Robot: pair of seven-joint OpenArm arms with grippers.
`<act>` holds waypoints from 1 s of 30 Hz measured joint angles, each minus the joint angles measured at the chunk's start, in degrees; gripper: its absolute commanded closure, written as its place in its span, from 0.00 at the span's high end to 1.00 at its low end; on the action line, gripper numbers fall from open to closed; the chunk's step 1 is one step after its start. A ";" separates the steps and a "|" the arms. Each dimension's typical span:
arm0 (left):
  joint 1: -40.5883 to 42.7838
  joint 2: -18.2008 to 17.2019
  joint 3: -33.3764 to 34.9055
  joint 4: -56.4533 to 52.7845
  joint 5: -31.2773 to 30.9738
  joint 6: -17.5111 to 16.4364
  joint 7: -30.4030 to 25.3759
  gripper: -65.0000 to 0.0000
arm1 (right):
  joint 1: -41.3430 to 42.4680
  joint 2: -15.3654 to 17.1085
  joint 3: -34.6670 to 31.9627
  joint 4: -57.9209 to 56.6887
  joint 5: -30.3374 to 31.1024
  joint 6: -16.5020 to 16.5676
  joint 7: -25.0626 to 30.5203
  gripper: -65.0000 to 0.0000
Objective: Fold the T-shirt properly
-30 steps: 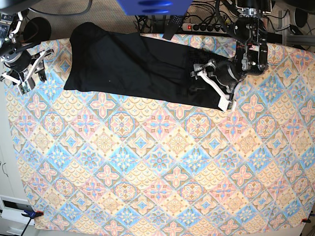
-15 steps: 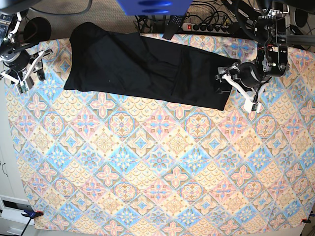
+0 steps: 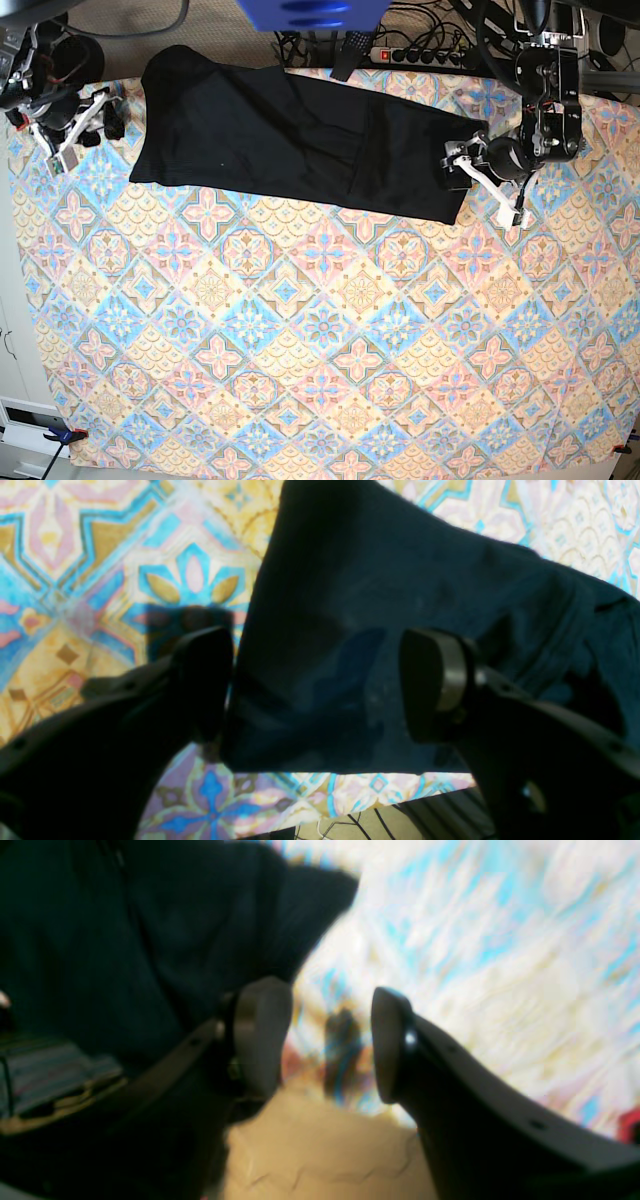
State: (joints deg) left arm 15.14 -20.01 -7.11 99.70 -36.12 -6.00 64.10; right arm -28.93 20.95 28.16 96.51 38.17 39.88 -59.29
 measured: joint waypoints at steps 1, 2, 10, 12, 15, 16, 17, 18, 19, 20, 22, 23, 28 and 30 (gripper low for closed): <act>0.07 0.00 0.00 0.00 -0.04 -0.02 0.02 0.79 | -0.28 0.02 0.00 -0.68 0.81 -0.07 -0.39 0.45; 0.07 0.02 0.00 0.00 -0.13 -0.04 0.00 0.79 | -0.33 0.04 0.00 -0.96 1.33 -0.04 -0.83 0.45; -0.04 0.02 0.00 0.00 -0.26 -0.04 0.00 0.79 | 2.34 0.20 0.00 -0.90 2.73 -0.04 -4.09 0.71; -0.02 0.02 0.00 0.00 -0.28 -0.04 0.00 0.79 | 1.90 0.13 0.00 -0.94 2.58 -0.04 -5.07 0.78; -0.02 0.02 0.00 0.00 -0.28 -0.07 0.00 0.79 | 2.10 -0.02 0.00 -1.01 2.40 -0.02 -4.87 0.78; -0.04 0.02 0.00 0.00 -0.26 -0.07 0.00 0.79 | 2.45 -0.02 0.00 -1.16 2.56 -0.02 -4.42 0.77; -0.04 0.02 0.00 0.00 -0.26 -0.07 0.00 0.79 | 3.10 0.00 0.00 -1.79 2.91 -0.02 -4.39 0.77; -0.04 0.02 0.00 0.00 -0.26 -0.07 0.00 0.79 | 3.65 0.00 0.00 -2.60 2.80 -0.02 -4.39 0.77; -0.02 0.02 0.00 0.00 -0.26 -0.07 0.00 0.79 | 4.17 0.00 0.00 -3.72 2.80 -0.04 -4.22 0.77; 0.00 0.02 0.00 0.00 -0.26 -0.04 0.02 0.79 | 4.44 0.00 0.00 -4.66 2.84 -0.02 -4.22 0.77; -0.04 0.02 0.00 0.00 -0.28 -0.09 -0.02 0.79 | 5.01 0.02 -0.83 -6.40 2.60 -0.15 -4.42 0.77; -0.07 0.02 0.00 0.00 -0.31 -0.11 -0.02 0.79 | 5.14 0.17 -1.75 -7.17 2.32 -0.33 -4.44 0.77; -0.04 0.04 0.00 0.00 -0.28 -0.07 0.00 0.79 | 7.19 -0.48 -6.49 -8.63 2.86 -0.02 -3.82 0.77; -0.02 0.00 0.00 0.00 -0.07 -0.04 0.00 0.79 | 7.32 -1.33 -6.60 -8.68 2.67 -0.09 -3.56 0.77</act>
State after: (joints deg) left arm 15.11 -20.01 -7.11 99.70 -36.18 -6.04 64.10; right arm -21.61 19.62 21.56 87.83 40.84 39.79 -62.85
